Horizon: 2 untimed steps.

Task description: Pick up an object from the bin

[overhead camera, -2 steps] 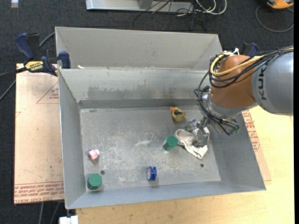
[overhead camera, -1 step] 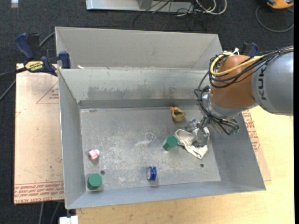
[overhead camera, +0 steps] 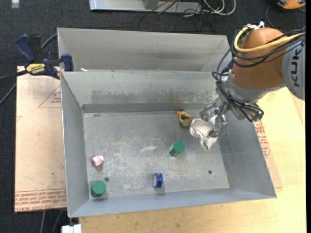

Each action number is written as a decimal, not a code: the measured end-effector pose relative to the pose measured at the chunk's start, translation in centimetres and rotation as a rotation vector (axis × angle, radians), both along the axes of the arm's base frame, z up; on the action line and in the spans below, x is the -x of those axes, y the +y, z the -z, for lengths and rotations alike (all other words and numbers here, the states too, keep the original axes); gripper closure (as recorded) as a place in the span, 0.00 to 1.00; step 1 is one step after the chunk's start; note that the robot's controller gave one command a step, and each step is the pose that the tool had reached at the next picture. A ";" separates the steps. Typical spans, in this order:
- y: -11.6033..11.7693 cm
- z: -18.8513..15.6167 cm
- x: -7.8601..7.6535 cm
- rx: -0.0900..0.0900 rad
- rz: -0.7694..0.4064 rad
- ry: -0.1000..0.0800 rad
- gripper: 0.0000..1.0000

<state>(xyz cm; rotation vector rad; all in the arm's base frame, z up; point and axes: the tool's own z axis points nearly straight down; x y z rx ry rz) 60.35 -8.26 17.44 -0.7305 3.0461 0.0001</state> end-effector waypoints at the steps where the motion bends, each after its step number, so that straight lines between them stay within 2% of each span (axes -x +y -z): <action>1: 0.0 0.0 0.0 0.000 0.000 0.000 1.00; 2: -1.0 8.8 -1.6 -0.001 0.030 -0.007 1.00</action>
Offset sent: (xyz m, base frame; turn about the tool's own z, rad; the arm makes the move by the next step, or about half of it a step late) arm 0.0146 -0.0121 -0.0958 0.0335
